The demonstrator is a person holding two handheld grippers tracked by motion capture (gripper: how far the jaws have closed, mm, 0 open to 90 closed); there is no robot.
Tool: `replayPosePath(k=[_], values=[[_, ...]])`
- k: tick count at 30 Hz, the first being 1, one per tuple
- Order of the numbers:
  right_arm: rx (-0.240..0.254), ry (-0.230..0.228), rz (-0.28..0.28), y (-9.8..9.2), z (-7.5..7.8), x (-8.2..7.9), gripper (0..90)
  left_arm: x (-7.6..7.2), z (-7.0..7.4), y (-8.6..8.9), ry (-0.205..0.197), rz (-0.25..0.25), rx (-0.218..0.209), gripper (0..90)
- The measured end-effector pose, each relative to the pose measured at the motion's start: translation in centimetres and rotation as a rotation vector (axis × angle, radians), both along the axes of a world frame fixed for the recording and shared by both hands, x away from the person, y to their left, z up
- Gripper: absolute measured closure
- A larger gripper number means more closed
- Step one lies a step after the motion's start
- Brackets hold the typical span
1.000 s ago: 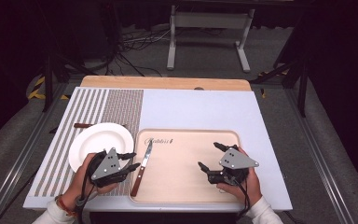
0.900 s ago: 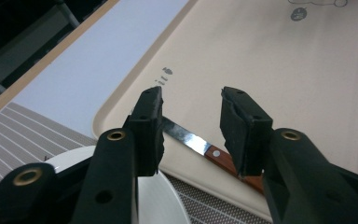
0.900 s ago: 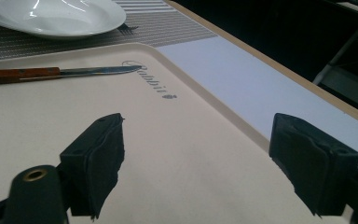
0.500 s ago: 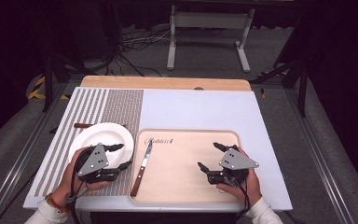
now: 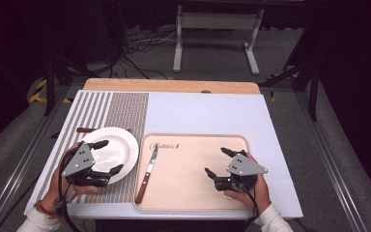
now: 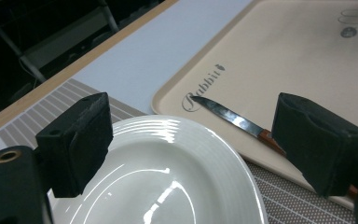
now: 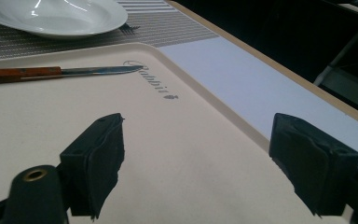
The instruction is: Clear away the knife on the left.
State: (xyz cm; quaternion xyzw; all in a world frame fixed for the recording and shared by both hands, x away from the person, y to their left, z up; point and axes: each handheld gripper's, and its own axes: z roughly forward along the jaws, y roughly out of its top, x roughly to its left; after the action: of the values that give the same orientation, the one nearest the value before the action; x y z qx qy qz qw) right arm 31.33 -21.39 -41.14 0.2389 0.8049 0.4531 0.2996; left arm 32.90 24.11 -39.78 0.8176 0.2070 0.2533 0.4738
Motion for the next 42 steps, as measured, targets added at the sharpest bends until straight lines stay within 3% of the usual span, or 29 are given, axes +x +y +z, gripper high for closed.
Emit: replayPosePath(k=[13, 17, 20, 32, 42], values=[[-0.003, 0.007, -0.003, 0.2, -0.1, 0.2, 19.2, 0.5, 0.1, 4.4, -0.001, 0.086, -0.057, 7.0], [0.001, 0.010, -0.004, 0.1, -0.1, 0.2, 19.2, 0.9, 0.0, 5.3, 0.001, 0.116, -0.050, 7.0], [0.000, 0.008, -0.004, 0.1, -0.1, 0.3, 19.2, 1.2, -0.2, 5.7, 0.006, 0.126, -0.069, 6.9], [0.008, 0.009, -0.022, -0.4, -0.1, 0.5, 19.2, 2.4, -0.7, 6.9, 0.017, 0.161, -0.063, 7.4], [0.006, 0.009, -0.021, -0.4, -0.1, 0.5, 19.3, 3.1, -0.9, 7.7, 0.027, 0.171, -0.085, 6.8]])
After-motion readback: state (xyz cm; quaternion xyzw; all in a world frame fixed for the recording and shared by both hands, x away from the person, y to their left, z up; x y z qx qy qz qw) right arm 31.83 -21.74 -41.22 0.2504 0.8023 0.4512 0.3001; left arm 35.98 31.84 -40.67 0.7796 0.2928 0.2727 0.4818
